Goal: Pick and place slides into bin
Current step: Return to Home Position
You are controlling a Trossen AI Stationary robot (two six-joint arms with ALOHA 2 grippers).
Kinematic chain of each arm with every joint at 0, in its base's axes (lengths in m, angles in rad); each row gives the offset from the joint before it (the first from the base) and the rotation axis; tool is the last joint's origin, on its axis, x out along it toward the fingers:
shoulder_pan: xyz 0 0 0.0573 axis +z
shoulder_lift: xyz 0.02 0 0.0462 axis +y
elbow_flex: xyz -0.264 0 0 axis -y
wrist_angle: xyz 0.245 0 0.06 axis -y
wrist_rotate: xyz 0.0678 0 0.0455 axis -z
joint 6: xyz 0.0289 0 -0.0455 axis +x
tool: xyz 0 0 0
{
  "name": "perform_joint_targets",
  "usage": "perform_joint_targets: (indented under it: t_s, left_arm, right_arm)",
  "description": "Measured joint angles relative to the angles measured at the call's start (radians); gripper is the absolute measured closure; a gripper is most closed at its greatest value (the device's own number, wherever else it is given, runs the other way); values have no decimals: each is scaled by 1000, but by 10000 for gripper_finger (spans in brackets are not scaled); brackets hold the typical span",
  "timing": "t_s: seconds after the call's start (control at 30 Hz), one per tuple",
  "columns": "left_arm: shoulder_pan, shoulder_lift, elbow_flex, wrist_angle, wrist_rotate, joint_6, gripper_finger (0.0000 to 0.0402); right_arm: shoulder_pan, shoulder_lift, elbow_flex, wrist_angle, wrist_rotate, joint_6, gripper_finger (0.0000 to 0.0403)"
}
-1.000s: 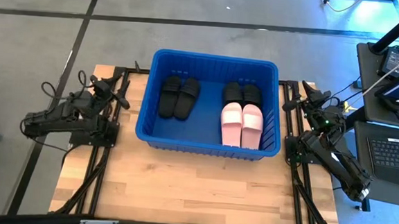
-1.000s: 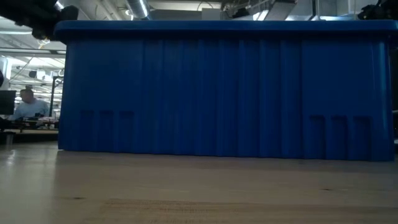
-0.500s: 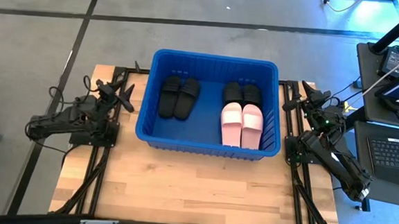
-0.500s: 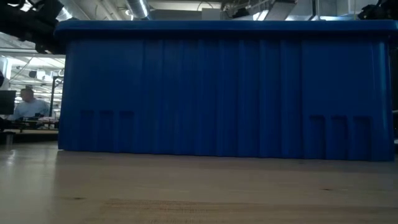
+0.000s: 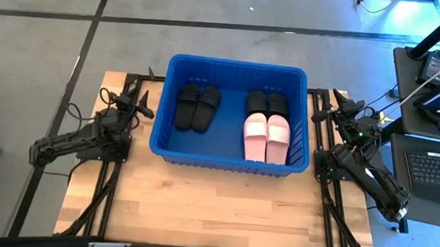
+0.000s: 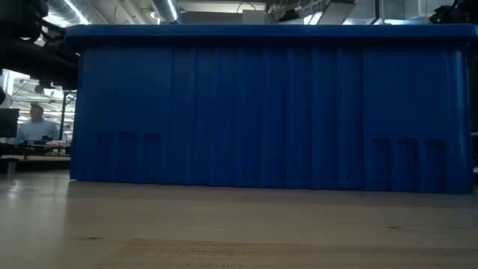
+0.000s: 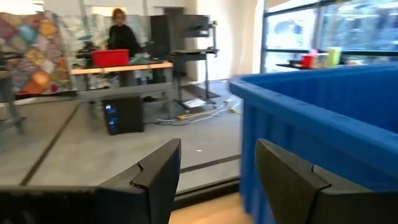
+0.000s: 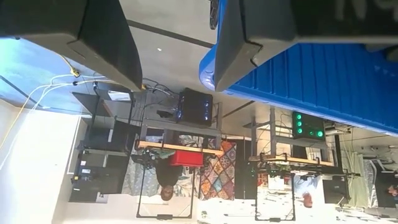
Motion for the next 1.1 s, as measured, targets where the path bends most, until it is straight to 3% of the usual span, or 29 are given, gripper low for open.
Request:
perform_joint_targets:
  t_s: [0.27, 0.47, 0.73, 0.9, 1.1]
  left_arm:
    - [191, 0, -12, 1, 113, 25, 200]
    - [279, 0, -11, 1, 121, 27, 200]
    - [327, 0, -12, 1, 151, 27, 200]
    - [327, 0, -12, 1, 172, 22, 200]
    - [327, 0, -12, 0, 171, 21, 200]
  right_arm:
    - [0, 0, 1, -8, 10, 2, 201]
    - [0, -1, -35, 6, 22, 56, 201]
    - [-3, -1, -180, 231, 48, 58, 201]
    - [-30, -2, -255, 363, 142, 62, 201]
    - [-121, 1, -279, 333, 180, -27, 201]
